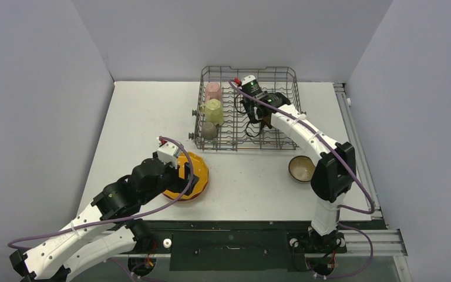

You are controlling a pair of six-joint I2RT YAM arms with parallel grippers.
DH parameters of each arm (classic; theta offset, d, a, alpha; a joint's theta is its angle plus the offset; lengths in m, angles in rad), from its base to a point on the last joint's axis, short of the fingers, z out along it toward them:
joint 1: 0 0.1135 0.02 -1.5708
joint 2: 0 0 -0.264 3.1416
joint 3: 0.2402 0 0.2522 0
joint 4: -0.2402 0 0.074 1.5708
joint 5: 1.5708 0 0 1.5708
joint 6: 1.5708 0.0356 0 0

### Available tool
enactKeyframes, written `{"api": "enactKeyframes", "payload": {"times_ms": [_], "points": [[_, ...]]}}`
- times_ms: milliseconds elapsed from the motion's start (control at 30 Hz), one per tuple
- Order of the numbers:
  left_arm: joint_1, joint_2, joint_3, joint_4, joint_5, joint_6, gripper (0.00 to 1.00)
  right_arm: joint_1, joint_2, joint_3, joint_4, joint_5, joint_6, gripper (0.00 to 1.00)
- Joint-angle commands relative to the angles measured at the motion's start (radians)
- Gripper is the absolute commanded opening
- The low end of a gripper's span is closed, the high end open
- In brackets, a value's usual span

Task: Load the mixed dishes into the dish rack
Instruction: Pick up the bowl from the dish rack.

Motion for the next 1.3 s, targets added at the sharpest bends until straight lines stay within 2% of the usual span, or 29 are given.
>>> {"api": "enactKeyframes", "payload": {"times_ms": [0, 367, 733, 900, 1000, 1267], "points": [[0.008, -0.019, -0.001, 0.004, -0.041, -0.010, 0.79, 0.057, -0.145, -0.080, 0.076, 0.074, -0.054, 0.00], [0.012, -0.030, -0.005, -0.001, -0.090, -0.022, 0.80, 0.247, -0.448, -0.424, 0.182, 0.003, -0.128, 0.00], [0.014, 0.005, -0.001, -0.014, -0.127, -0.045, 0.81, 0.512, -0.754, -0.719, 0.190, -0.102, -0.339, 0.00], [0.016, 0.032, 0.005, 0.002, -0.093, -0.045, 0.81, 0.605, -0.854, -0.782, 0.162, -0.153, -0.426, 0.00], [0.016, 0.057, 0.035, -0.006, -0.019, -0.050, 0.81, 0.634, -0.881, -0.781, 0.098, -0.167, -0.454, 0.00], [0.016, 0.103, 0.244, -0.137, 0.175, -0.056, 0.81, 0.776, -0.874, -0.741, -0.018, -0.146, -0.538, 0.00]]}}
